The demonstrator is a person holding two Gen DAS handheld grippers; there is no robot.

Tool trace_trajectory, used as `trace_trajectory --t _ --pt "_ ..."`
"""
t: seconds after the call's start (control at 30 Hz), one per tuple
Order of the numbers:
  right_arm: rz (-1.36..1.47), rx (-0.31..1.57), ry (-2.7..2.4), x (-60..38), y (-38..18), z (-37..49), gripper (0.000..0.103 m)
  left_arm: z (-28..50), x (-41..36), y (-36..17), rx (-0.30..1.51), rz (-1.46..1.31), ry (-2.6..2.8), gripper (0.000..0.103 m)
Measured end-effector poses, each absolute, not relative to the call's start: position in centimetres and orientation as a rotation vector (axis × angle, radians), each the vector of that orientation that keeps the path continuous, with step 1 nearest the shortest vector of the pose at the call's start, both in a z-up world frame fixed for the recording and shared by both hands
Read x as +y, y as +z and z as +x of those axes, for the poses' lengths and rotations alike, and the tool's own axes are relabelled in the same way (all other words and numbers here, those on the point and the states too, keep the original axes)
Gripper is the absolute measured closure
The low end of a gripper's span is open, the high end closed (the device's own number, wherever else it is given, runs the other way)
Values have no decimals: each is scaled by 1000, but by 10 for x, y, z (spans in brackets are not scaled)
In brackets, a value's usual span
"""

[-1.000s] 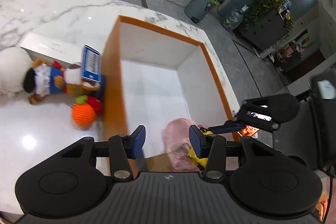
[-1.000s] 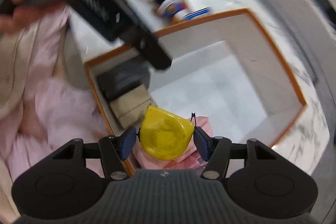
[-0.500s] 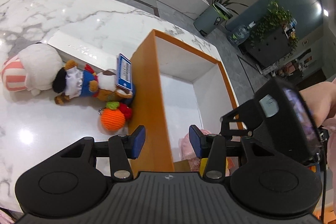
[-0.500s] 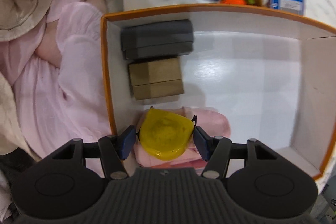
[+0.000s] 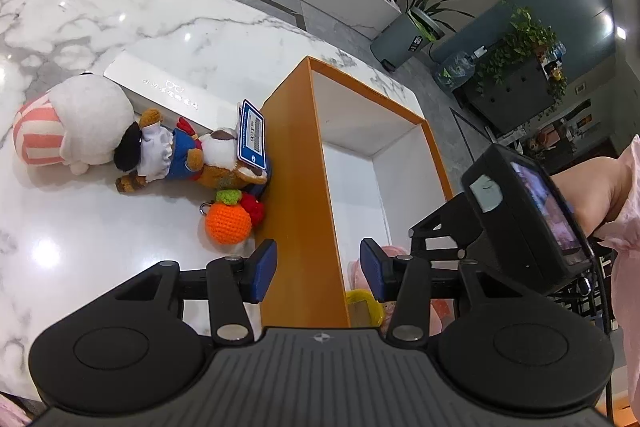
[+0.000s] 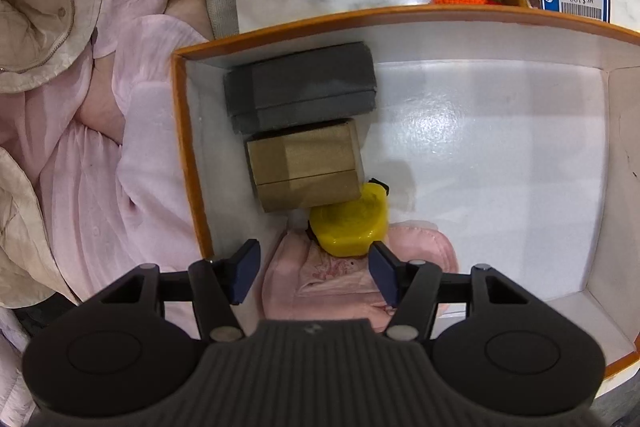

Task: Organize objects
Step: 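Lower the backpack and tape measure into the box and open both grippers, then move both tools to the plush toy and grasp it with both grippers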

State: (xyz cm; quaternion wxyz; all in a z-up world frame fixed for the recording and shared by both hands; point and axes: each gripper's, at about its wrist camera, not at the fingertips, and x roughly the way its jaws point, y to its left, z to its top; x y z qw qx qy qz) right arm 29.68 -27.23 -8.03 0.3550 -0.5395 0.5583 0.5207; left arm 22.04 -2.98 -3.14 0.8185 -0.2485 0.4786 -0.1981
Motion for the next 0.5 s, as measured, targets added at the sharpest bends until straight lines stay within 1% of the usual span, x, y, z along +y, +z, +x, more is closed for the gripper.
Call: trace_trajectory --t 0.17,0.3,0.4,0.5 --pt "-1354 1401 1302 -278 -65 296 40 215 -22 -27 1006 -510 -424 50" --pt "-1276 1323 1262 -285 -40 297 41 207 -12 -18 981 -464 -441 49" --pt "-1151 1225 1236 -285 -18 297 40 202 -3 -11 961 -396 -454 48" --pt "-947 1133 1169 -283 2 302 40 201 5 -5 940 -316 -449 48"
